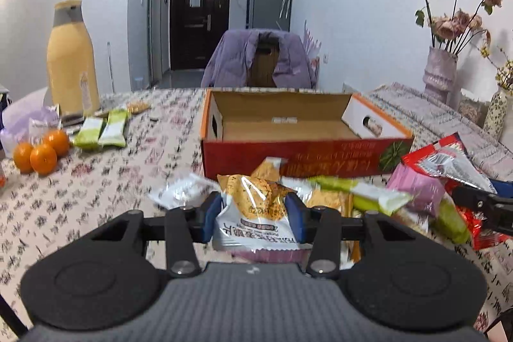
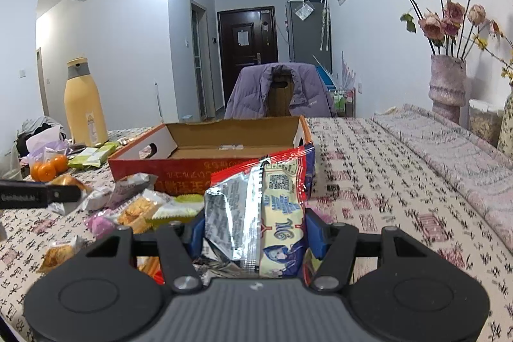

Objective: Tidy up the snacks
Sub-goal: 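Carry both packets into the cardboard box and open both grippers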

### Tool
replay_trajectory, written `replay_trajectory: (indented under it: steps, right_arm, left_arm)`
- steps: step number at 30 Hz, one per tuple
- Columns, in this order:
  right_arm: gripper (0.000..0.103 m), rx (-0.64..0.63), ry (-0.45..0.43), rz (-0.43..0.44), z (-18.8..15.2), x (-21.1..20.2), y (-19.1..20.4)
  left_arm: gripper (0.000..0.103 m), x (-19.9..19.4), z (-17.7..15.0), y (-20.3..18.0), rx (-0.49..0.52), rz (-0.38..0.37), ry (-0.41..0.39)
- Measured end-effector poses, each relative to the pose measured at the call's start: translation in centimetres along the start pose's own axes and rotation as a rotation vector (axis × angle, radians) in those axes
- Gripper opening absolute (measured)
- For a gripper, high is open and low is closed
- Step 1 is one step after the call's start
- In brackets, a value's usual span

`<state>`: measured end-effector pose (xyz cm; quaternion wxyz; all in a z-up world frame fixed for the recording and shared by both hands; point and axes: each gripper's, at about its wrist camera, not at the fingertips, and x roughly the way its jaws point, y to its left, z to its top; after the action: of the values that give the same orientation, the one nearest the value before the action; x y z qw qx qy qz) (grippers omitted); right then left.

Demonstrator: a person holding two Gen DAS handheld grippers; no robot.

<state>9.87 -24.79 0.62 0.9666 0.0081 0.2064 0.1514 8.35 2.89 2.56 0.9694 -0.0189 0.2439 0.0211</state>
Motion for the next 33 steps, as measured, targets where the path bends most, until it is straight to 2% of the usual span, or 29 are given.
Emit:
replay_trajectory:
  steps: [9,17,25,33]
  right_arm:
    - [0.059,-0.027,-0.060,0.022,3.8,1.7,0.4]
    - [0.059,-0.025,-0.083,0.041,8.4,5.8,0.7]
    - [0.059,0.003,-0.029,0.033,11.7,12.7,0.8]
    - [0.059,0.041,0.041,0.008,11.4,19.9,0.5]
  left_arm:
    - [0.045,0.6,4.1,-1.1,0.006,-0.006,-0.078]
    - [0.045,3.4,7.7,-2.0,-0.022,-0.009,-0.112]
    - [0.045,8.7,10.8,-1.9,-0.088,0.030,-0.106]
    - [0.045,15.0,11.5,-1.5,-0.120,0.084,-0.058]
